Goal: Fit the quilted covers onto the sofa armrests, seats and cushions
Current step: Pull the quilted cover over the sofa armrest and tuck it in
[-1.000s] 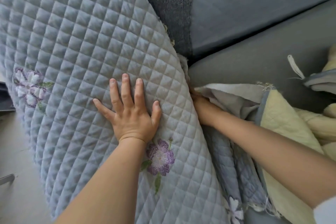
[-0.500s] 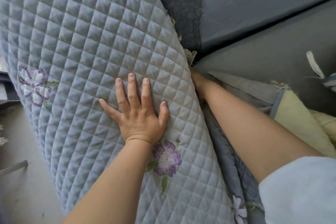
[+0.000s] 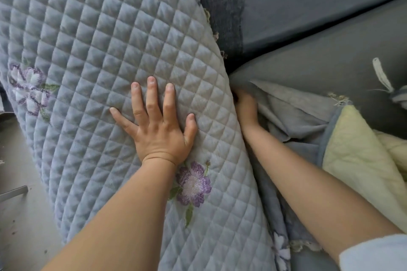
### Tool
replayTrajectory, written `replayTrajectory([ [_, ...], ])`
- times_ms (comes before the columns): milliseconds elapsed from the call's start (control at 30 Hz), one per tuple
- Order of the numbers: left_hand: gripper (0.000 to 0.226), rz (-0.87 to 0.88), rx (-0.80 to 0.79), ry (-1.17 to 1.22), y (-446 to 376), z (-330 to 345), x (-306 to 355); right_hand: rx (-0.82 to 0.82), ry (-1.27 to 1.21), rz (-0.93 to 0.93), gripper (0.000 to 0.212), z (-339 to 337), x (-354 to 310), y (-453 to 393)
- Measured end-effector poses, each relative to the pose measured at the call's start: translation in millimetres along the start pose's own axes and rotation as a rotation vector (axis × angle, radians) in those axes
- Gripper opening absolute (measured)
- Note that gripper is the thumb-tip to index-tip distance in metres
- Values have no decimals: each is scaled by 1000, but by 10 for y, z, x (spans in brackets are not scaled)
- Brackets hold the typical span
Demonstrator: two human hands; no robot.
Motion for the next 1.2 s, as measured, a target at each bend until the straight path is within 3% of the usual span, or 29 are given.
replayTrajectory([
  [67, 59, 0, -11, 11, -2, 4, 14, -19, 222, -39, 28, -126, 106, 275],
  [200, 59, -11, -26, 45, 2, -1, 21, -373, 396, 108, 28, 56, 284, 562],
  [300, 59, -10, -28, 45, 1, -6, 25, -465, 115, 264, 28, 74, 387, 524],
  [367, 59, -16, -23, 65, -10, -15, 25, -664, -219, 330, 41, 243, 364, 592],
  [433, 58, -15, -25, 77, -8, -19, 32, -744, -487, 428, 60, 361, 378, 601],
  [567, 58, -11, -38, 60, -8, -12, 39, -672, -446, 484, 68, 416, 446, 540],
  [700, 58, -5, -32, 49, -2, -16, 35, -482, 112, 263, 56, 129, 296, 495],
  [767, 59, -14, -39, 45, -11, -8, 29, -454, 243, 179, 55, 83, 272, 483],
  [867, 58, -4, -46, 37, -10, 7, 44, -434, 251, 169, 48, 41, 275, 515],
  [967, 57, 4, -45, 15, -15, 12, 42, -474, 209, 266, 35, 74, 298, 490],
  [1033, 58, 15, -32, 6, -2, 16, 41, -549, 50, 395, 32, 130, 413, 453],
  [1133, 58, 24, -5, -8, 20, 18, 42, -796, -210, 520, 57, 309, 465, 449],
  [1200, 57, 27, 4, -10, 0, 12, 47, -857, -218, 519, 61, 427, 431, 422],
])
Point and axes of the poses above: each hand's wrist, its own y-axis away from the middle knuckle, its own z-axis out of the palm, x = y × z, the point moved 9 cm from there along -y, towards the middle knuckle, and after that the axes turned 1 degree about y, right-handed, at the moved point
